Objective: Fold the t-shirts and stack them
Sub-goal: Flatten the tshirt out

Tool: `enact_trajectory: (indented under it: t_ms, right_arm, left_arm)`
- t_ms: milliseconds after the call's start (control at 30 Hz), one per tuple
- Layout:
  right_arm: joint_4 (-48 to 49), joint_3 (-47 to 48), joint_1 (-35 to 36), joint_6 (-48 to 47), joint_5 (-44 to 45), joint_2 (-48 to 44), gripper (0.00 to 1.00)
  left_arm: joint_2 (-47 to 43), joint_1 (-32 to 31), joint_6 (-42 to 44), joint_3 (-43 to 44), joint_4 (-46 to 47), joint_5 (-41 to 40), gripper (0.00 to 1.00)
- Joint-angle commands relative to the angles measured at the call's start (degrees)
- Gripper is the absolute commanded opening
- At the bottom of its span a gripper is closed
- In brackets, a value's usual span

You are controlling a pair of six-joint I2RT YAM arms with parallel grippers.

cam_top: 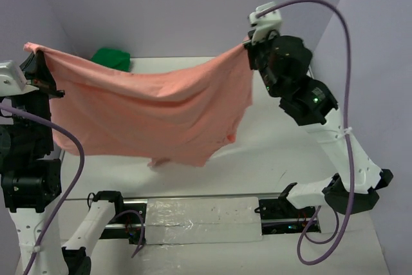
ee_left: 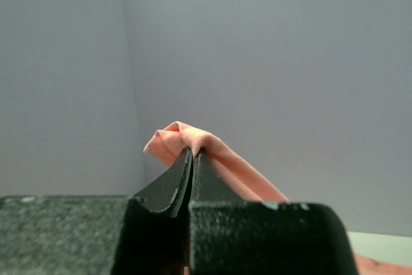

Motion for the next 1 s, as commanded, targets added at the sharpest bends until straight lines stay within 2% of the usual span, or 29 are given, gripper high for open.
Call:
enact_trajectory:
  t_ms: [0, 67, 167, 300, 433, 500, 600, 700, 800, 967]
  right_arm:
    - [1.3, -4.1, 1.3, -1.3, 4.6, -3.6, 0.00]
    - [5.0, -8.1, 0.6, -3.1, 7.6, -5.4, 0.00]
    - [4.9, -8.8, -4.9, -3.5, 7.0, -7.9, 0.00]
    - [6.0, -9.6, -19.0, -4.0, 6.8, -9.4, 0.00]
    - [10.9, -12.7, -30.3, -6.7, 5.5, -11.2, 0.00]
    - [10.9, -12.3, -33.2, -7.2, 3.4, -11.2, 0.00]
    - [12.2, -12.1, -35.1, -8.4, 2.3, -11.3, 0.00]
    - [10.6, -8.0, -35.2, -7.8, 1.2, -9.2, 0.00]
    - [7.2, 1.2, -35.1, -6.2, 0.5, -5.7, 0.00]
    - [4.0, 6.9, -32.6, -5.5, 0.7, -3.9, 0.00]
  left_arm:
    - [-0.7, 0.5, 0.5, 1.3, -5.4, -1.4, 0.00]
    - [-0.3, 0.5, -0.2, 2.9, -6.2, -0.5, 0.00]
    - [1.1, 0.5, -2.2, 4.8, -6.8, 1.6, 0.00]
    - [4.0, 0.5, -6.1, 5.8, -6.9, 5.2, 0.00]
    - [4.4, 0.5, -7.1, 2.9, -4.2, 6.8, 0.00]
    - [4.1, 0.5, -7.0, 1.1, -2.9, 6.9, 0.00]
    - [4.0, 0.5, -6.7, -1.9, -0.7, 6.5, 0.00]
    - [3.8, 0.5, -6.8, -4.3, 0.8, 6.7, 0.00]
    - [3.5, 0.5, -6.9, -6.5, 1.7, 6.5, 0.00]
    - [2.1, 0.3, -7.0, -8.6, 1.7, 6.8, 0.00]
